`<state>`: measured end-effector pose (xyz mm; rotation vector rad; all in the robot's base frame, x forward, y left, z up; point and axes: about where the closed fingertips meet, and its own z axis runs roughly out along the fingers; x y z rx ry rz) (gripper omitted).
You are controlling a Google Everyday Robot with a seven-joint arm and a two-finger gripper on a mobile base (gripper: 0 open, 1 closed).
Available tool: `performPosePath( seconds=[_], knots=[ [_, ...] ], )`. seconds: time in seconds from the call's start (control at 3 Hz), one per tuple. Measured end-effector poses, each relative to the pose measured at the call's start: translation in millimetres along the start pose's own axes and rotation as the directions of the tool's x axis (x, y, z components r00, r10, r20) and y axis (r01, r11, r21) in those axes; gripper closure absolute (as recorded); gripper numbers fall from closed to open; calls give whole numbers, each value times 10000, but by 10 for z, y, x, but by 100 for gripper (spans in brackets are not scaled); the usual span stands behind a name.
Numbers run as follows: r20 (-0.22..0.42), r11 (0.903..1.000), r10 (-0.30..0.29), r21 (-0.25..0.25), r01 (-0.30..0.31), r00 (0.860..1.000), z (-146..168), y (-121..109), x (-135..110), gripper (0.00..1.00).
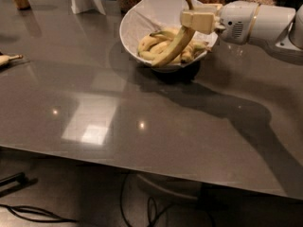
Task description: Pick banana from white bowl
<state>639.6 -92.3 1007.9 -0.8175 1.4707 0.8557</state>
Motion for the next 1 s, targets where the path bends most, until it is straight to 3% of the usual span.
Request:
performPosePath(
  seconds=[0.67, 1.0],
  knots=[
    [1508, 9977, 308, 554, -395, 9881, -490, 284, 101, 100],
    [2265, 9994, 269, 131, -307, 9736, -763, 538, 224, 100]
  ],
)
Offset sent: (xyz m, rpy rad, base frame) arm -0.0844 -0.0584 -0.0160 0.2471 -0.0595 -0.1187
